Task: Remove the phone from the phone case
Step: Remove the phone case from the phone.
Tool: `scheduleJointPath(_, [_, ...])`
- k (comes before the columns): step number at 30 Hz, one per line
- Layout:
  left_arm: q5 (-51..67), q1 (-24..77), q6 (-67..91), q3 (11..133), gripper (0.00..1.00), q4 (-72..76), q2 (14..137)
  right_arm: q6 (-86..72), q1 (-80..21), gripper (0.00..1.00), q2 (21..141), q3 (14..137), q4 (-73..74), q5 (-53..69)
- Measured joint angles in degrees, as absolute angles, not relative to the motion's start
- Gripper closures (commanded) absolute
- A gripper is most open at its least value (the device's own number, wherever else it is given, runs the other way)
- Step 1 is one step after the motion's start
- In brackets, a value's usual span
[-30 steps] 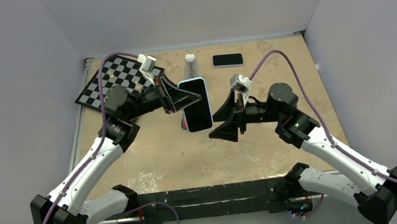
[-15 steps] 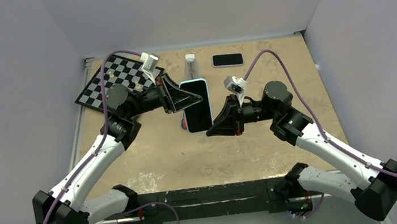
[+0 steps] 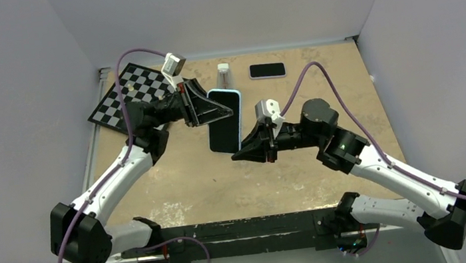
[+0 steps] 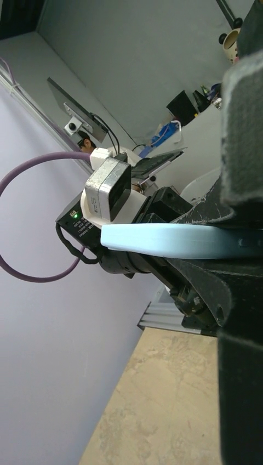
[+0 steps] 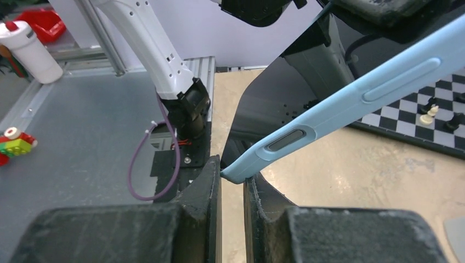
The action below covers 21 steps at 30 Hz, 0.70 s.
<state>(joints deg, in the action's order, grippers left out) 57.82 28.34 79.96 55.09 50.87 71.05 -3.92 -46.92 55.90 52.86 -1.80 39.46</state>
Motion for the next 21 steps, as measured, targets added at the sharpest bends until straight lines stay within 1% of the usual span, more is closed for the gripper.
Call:
scheduleJointPath(4, [58.1, 27.8, 82.3, 55.1, 1.0, 54.9, 71.2, 0.3, -48.6, 1.0, 57.4, 55.7, 1.0, 37.5])
scheduleJointPath(11, [57.8, 27.7, 83.4, 55.1, 1.0, 56.4, 72.2, 4.8, -50.3, 1.0, 57.5, 57.1, 4.1, 33.2])
scheduleJointPath(16, [57.3, 27.7, 84.6, 55.1, 1.0, 56.0, 73.2, 8.1, -51.4, 1.0, 57.4, 57.1, 5.6, 28.9])
scheduleJointPath(21, [57.0, 27.7, 85.4, 55.1, 1.0, 55.6, 73.3, 9.8, -51.4, 1.0, 58.2, 57.1, 6.5, 21.6])
